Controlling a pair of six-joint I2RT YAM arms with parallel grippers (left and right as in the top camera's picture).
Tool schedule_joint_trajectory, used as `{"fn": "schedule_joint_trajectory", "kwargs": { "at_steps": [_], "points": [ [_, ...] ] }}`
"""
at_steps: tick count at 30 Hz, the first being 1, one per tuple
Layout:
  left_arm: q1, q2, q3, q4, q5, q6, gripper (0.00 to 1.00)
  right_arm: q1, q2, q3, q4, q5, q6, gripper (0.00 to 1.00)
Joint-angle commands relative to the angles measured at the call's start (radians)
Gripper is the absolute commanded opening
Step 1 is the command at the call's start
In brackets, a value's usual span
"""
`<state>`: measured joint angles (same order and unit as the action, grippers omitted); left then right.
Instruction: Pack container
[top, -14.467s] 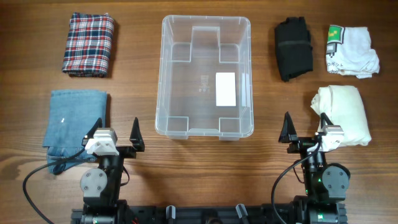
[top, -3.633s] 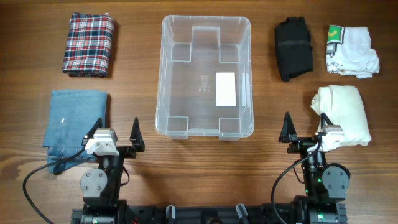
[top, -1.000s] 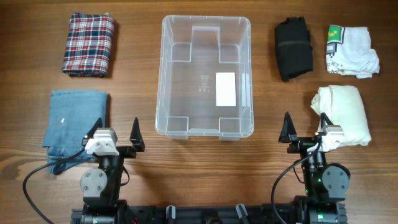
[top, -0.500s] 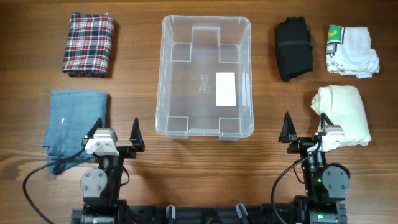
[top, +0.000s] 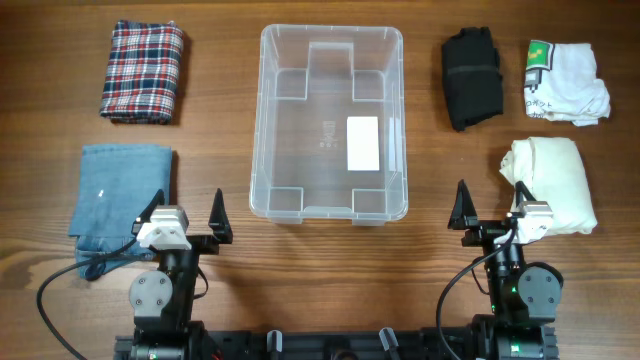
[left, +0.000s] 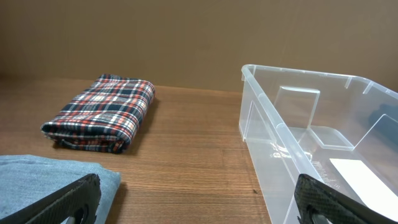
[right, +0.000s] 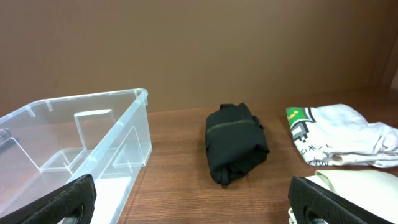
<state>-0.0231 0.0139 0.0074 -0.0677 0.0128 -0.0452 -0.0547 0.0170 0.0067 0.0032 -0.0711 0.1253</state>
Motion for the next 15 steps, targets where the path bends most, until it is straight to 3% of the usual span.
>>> {"fn": "schedule_joint_trajectory", "kwargs": {
  "at_steps": [1, 15],
  "points": [
    [0.006, -0.007, -0.002, -0.006, -0.006, 0.015, 1.0, 0.003, -0.007, -0.002, 0.0, -0.001, -0.018, 1.0],
    [0.006, -0.007, -0.002, -0.006, -0.006, 0.015, 1.0, 0.003, -0.007, -0.002, 0.002, 0.055, -0.024, 1.0]
  ]
}}
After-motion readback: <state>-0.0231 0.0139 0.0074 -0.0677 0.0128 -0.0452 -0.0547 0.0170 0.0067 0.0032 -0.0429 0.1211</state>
